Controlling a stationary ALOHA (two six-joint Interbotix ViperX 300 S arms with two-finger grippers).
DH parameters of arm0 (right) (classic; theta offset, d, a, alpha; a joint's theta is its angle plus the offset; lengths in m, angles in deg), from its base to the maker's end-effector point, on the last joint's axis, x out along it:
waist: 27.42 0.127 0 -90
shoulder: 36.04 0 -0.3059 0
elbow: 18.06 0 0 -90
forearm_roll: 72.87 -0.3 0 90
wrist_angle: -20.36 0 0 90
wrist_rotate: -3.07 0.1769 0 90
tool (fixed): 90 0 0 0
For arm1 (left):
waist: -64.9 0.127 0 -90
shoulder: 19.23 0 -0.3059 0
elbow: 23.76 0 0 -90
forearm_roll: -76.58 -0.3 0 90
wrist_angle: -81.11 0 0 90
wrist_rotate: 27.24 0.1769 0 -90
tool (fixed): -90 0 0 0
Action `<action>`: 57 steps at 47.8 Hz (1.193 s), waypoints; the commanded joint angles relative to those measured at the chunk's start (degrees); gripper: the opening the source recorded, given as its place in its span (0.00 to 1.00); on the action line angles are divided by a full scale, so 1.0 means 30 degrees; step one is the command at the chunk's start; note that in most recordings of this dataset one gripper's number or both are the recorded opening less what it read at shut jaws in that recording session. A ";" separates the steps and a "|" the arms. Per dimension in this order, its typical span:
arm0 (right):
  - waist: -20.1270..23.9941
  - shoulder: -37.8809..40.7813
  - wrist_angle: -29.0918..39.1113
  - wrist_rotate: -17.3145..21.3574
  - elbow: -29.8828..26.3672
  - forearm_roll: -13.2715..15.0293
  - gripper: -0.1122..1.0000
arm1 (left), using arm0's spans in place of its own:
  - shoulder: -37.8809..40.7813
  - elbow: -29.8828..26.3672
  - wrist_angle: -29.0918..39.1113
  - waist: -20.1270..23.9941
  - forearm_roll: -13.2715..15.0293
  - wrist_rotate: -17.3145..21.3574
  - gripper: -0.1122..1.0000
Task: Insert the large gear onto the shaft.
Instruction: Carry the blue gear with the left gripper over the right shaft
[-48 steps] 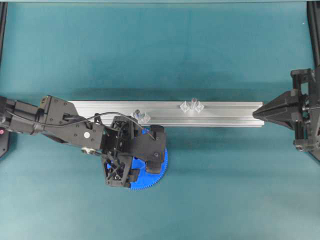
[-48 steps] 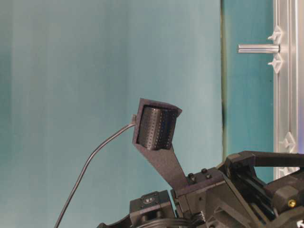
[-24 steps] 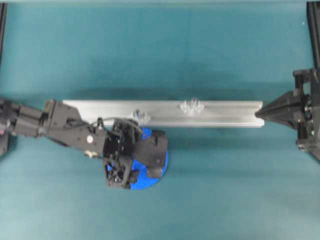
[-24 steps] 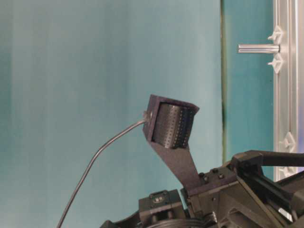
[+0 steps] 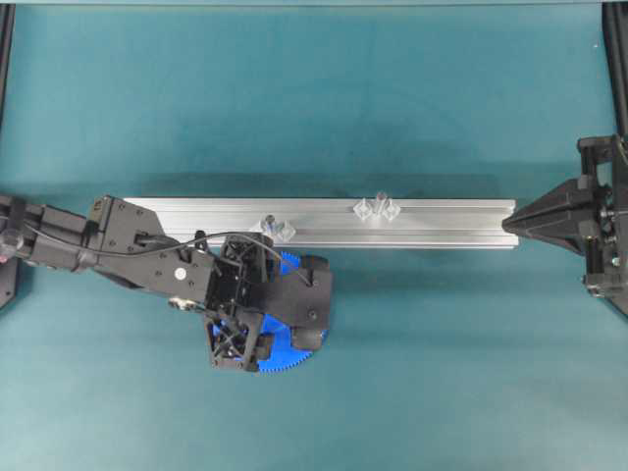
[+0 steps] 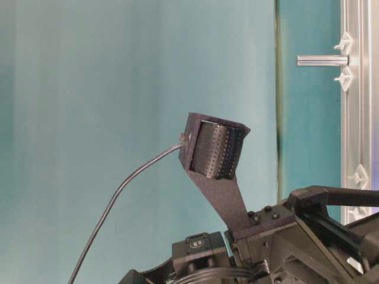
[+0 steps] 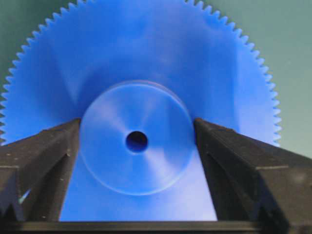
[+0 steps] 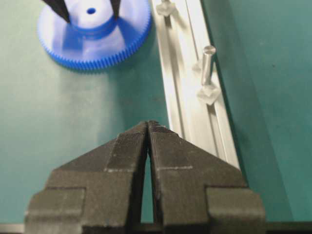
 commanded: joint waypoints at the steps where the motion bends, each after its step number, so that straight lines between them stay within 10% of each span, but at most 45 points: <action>1: -0.0029 0.0088 -0.0117 0.0176 -0.0176 0.0000 0.19 | -0.0059 0.0029 0.0088 -0.0088 0.0029 0.0146 0.85; 57: -0.0029 -0.0059 -0.0234 0.0176 0.0000 0.0000 0.19 | -0.1875 -0.5537 0.1582 0.1934 0.0000 0.4453 0.80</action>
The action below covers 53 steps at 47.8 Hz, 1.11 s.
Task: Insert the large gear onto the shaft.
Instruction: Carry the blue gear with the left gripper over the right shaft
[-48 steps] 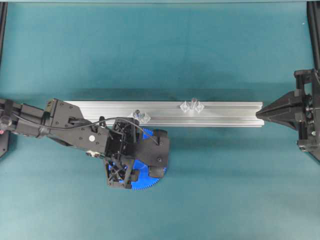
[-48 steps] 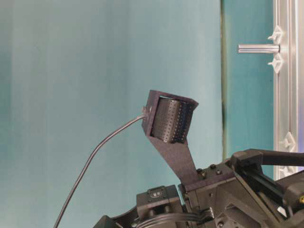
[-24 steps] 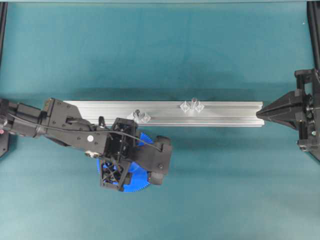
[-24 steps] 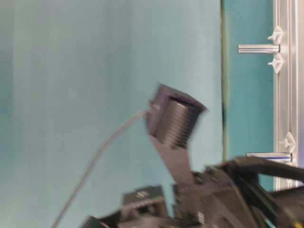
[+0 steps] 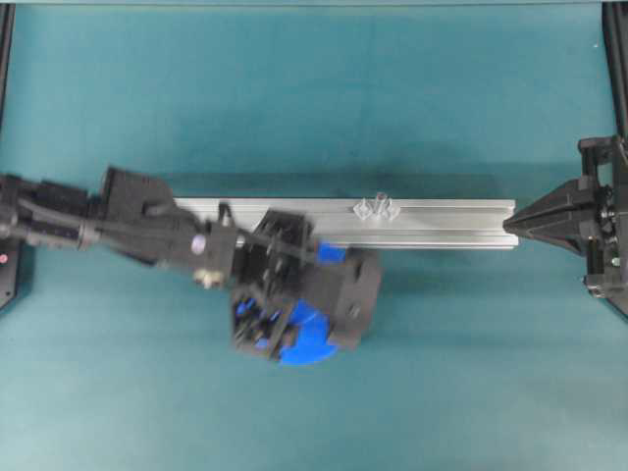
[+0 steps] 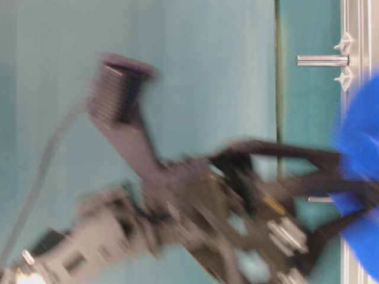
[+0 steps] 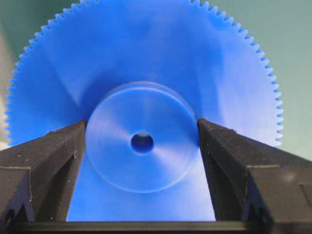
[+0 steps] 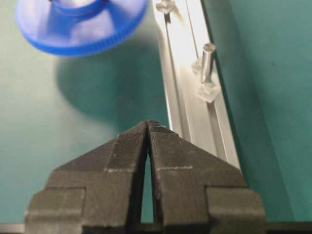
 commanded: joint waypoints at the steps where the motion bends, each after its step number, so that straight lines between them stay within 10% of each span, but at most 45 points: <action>1: -0.0029 0.0059 -0.0205 0.0176 -0.0176 -0.0029 0.19 | -0.1055 -0.1289 -0.0117 0.0645 -0.0029 0.0557 0.80; 53: -0.0059 -0.0410 -0.0059 0.0176 -0.0088 0.0000 0.19 | 0.3164 -0.5098 -0.2021 0.3779 -0.0029 0.4629 0.80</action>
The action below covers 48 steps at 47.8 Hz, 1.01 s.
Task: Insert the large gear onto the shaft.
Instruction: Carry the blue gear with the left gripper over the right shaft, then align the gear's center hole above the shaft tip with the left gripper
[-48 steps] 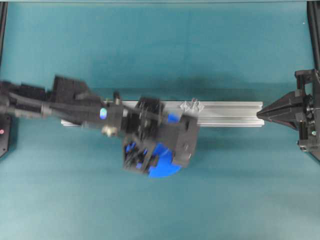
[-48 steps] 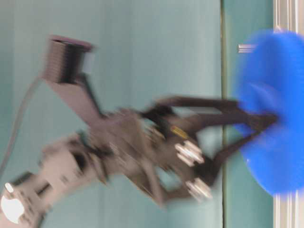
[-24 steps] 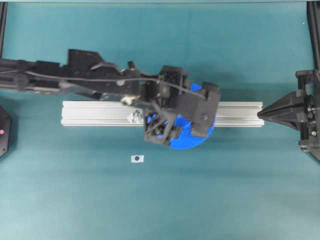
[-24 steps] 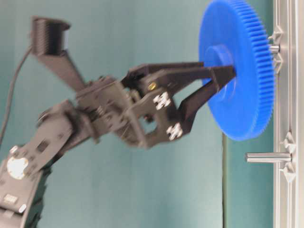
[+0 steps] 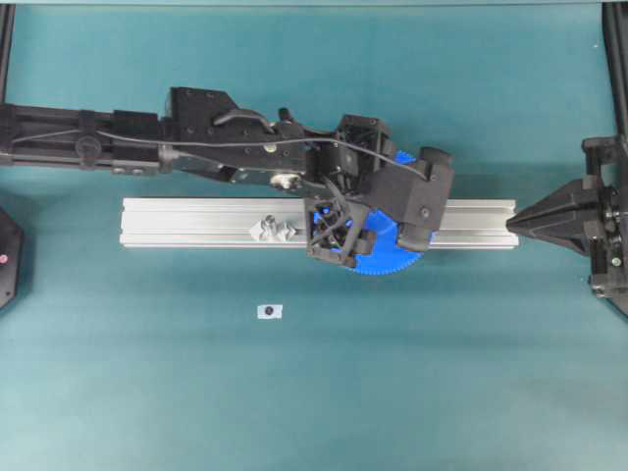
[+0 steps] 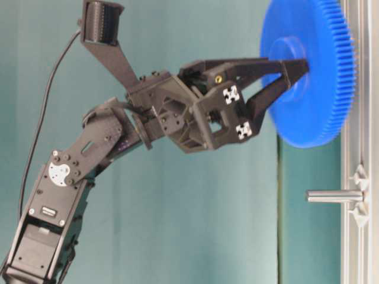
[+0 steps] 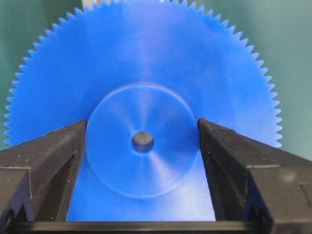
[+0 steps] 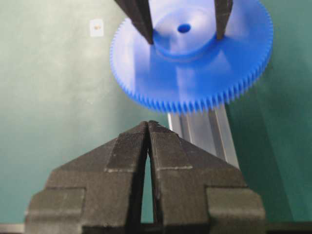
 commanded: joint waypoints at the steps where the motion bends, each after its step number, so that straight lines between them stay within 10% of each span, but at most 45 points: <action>1: -0.0059 0.0059 -0.0059 0.0176 -0.0176 0.0000 0.19 | -0.0234 -0.0410 -0.0527 0.0439 -0.0059 -0.0029 0.80; 48: -0.0322 -0.0293 -0.0059 0.0176 -0.0146 0.0000 0.19 | -0.0205 -0.0205 0.0469 0.1201 -0.0059 -0.0381 0.80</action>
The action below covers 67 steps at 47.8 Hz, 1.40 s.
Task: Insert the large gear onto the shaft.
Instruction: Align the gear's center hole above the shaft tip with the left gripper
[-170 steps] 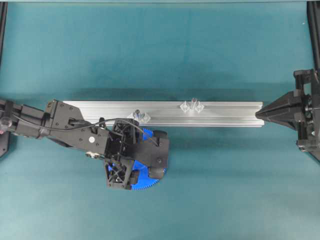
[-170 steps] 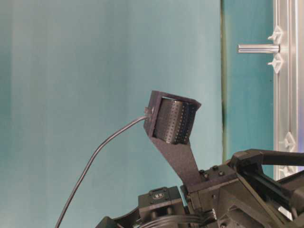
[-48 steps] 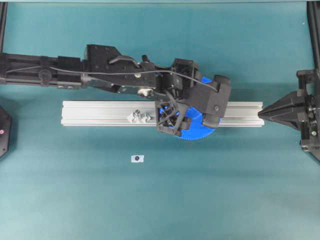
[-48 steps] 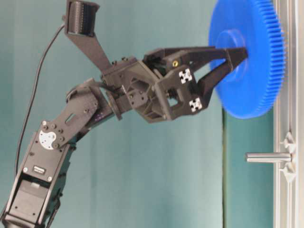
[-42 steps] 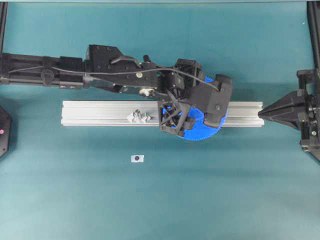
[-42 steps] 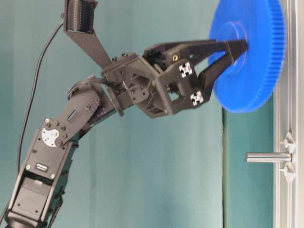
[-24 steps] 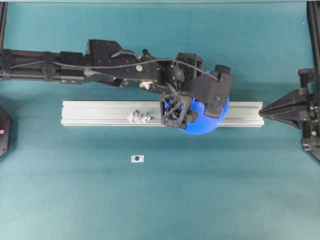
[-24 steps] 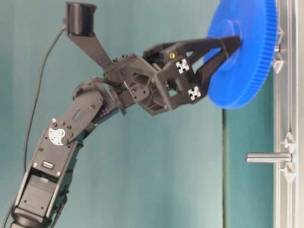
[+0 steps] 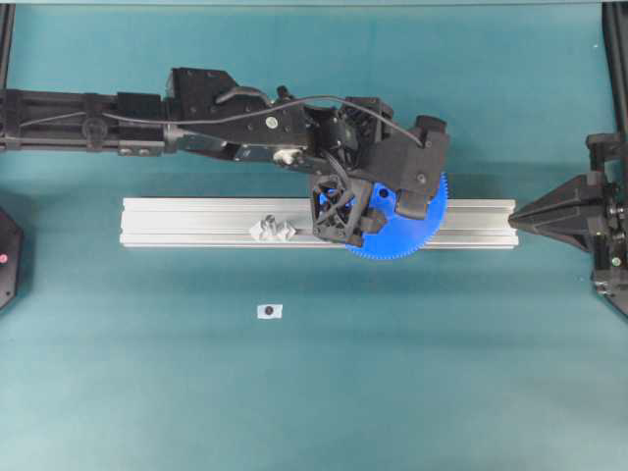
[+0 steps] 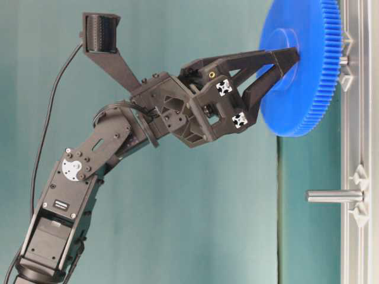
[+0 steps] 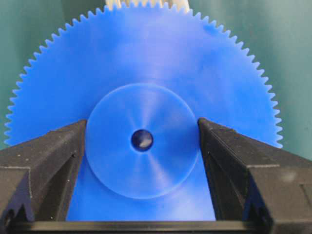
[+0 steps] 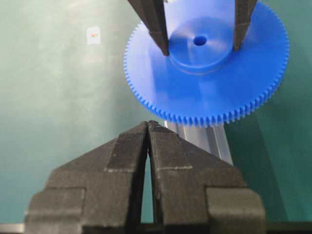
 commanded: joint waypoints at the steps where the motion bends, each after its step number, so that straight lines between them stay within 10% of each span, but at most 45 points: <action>1: -0.0059 0.0146 -0.0088 0.0176 -0.0205 0.0029 0.19 | -0.0293 -0.0234 0.0029 0.0234 -0.0029 -0.0117 0.80; 67: -0.0146 0.0117 -0.0205 0.0205 -0.0205 0.0029 0.19 | -0.0352 -0.1406 0.0029 0.0176 -0.0059 -0.0791 0.83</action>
